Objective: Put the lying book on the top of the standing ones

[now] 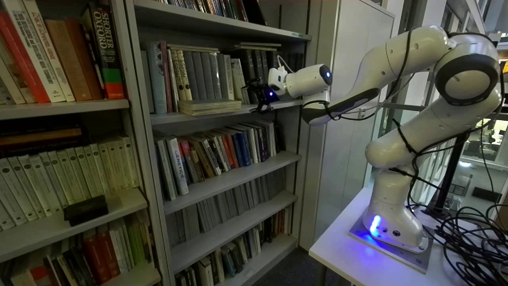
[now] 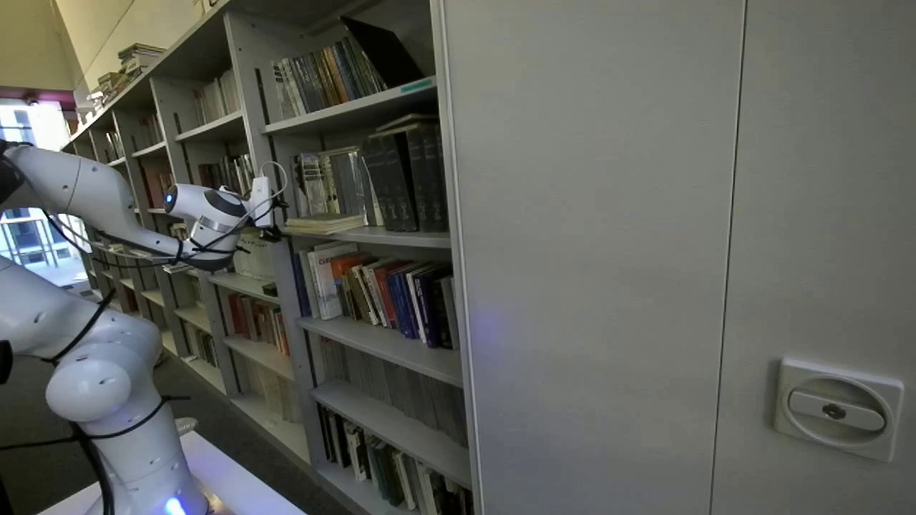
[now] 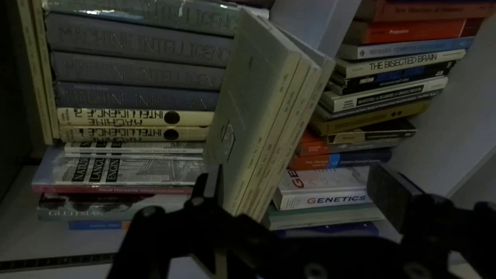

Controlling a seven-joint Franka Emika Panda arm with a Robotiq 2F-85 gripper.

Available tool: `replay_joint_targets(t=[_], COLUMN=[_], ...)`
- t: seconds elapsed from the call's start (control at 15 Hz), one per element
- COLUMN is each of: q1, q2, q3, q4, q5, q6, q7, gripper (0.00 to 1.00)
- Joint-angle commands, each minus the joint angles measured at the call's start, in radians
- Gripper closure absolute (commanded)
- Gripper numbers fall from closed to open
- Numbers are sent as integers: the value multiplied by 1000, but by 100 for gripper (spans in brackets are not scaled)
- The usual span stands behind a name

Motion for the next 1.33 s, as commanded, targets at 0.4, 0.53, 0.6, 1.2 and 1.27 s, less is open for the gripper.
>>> replay_joint_targets(t=[0.4,0.53,0.6,1.2,1.27], q1=[-22,-22,-22,-69,-81], q2=[28,27,27,26,29], q3=[39,40,40,78,86], q4=[55,55,55,77,85], q5=[0,0,0,6,10], q6=[1,1,1,0,2], q7=[0,0,0,-6,-4], gripper=[0,0,0,0,0])
